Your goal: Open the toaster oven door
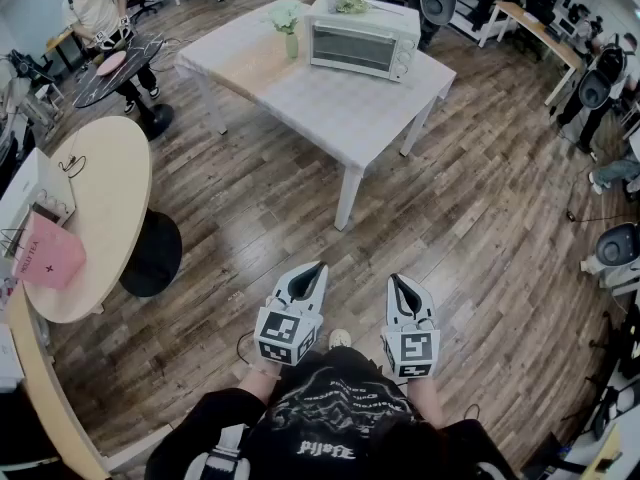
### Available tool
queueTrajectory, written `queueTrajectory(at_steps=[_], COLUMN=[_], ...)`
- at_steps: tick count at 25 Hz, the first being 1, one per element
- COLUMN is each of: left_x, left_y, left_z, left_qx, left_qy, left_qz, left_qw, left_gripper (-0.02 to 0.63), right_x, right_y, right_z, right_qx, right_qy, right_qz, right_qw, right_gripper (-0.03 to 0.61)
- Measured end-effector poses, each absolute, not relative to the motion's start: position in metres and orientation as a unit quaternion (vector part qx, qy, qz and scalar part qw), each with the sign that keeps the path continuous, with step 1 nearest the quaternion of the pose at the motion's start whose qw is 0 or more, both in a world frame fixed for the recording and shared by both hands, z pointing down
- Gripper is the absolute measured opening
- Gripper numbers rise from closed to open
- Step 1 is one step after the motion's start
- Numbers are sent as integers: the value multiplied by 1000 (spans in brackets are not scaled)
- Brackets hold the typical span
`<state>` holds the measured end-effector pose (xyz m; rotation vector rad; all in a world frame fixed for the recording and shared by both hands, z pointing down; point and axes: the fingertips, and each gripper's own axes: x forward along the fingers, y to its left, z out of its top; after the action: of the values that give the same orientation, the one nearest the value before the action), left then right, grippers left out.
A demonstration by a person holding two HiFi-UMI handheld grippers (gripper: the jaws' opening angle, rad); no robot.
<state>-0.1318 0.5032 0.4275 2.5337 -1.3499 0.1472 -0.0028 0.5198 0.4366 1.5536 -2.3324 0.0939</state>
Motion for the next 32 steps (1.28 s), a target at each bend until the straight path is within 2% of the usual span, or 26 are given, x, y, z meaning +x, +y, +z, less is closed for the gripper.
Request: queueTrajectory(at_steps=[9,16,17,18,19,22,25,32], left_x=[-114,-106,-102,-100,-97,-87,-72,-54], left_y=[517,509,507,505,502,496,492,480], left_z=[428,430,430,430,430,432,433,446], left_qx=[876,870,869,868,866,860,858,852], left_qy=[-459,-471,-472,-475,-479,-490,-496,-500], left_qz=[68,70,70,70,69,67,65,71], left_qw=[129,130,128,126,125,124,119,139], left_gripper=[20,20,20,20,20,20,20,20], right_x=[17,39,42,45,47,59,77,98], right_y=[533,518,514,511,507,498,490,471], right_z=[437,442,443,444,444,442,442,447], right_qx=[565,576,570,563,557,548,547,549], right_qy=[-808,-803,-806,-811,-816,-823,-824,-820], right_qz=[48,91,95,99,102,94,102,122], right_qw=[160,127,125,123,120,117,108,102], right_gripper=[8,11,53,146,162,177,236,241])
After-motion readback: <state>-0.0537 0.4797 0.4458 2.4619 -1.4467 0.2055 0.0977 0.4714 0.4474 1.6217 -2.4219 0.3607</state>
